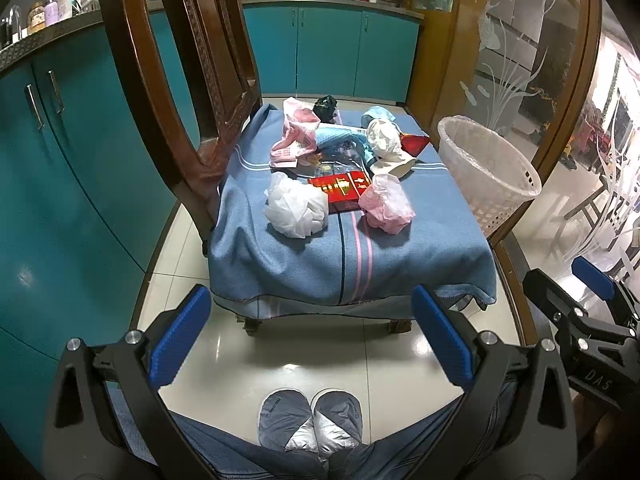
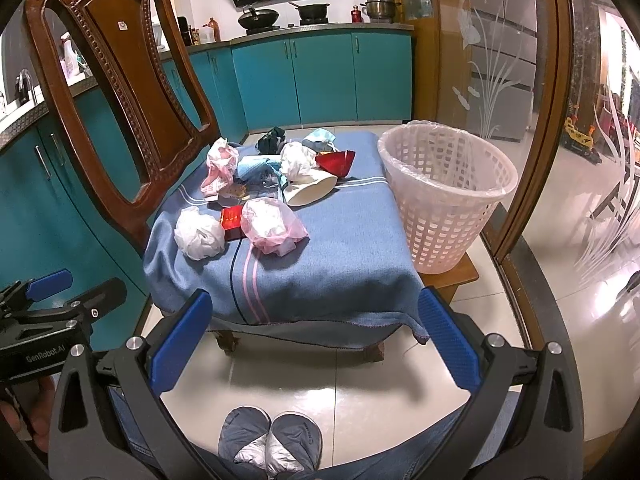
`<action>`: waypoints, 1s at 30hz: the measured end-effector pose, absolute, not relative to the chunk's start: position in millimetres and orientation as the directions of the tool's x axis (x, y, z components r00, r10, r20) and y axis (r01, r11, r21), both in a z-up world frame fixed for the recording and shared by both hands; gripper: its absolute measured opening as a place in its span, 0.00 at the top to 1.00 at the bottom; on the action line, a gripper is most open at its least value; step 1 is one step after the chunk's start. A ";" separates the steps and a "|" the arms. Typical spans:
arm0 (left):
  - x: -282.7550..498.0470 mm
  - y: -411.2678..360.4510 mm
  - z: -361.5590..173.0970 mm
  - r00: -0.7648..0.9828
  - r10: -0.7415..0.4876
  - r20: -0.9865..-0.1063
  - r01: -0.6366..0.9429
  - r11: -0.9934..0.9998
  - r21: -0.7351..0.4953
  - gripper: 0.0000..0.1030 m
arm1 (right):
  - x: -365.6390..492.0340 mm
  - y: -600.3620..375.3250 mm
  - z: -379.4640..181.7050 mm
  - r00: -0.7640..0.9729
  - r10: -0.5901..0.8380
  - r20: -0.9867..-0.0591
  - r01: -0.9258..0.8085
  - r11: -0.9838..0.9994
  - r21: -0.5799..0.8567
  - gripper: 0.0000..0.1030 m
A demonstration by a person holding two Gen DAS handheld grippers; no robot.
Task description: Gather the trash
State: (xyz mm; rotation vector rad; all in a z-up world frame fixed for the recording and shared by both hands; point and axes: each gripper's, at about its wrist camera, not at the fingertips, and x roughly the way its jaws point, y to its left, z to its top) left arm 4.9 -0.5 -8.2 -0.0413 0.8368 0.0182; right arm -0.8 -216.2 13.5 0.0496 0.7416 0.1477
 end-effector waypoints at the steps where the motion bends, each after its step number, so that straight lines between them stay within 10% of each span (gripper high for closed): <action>1: 4.6 -0.6 -7.7 0.670 -0.001 -0.743 -0.033 0.999 -0.031 0.03 | -0.6 -216.4 13.5 0.727 0.151 -0.670 -0.115 0.989 0.098 0.02; 30: 0.5 -2.8 -10.7 0.664 -0.002 -0.748 -0.030 0.999 -0.029 0.03 | -2.2 -215.9 10.2 0.725 0.151 -0.672 -0.112 0.989 0.101 0.02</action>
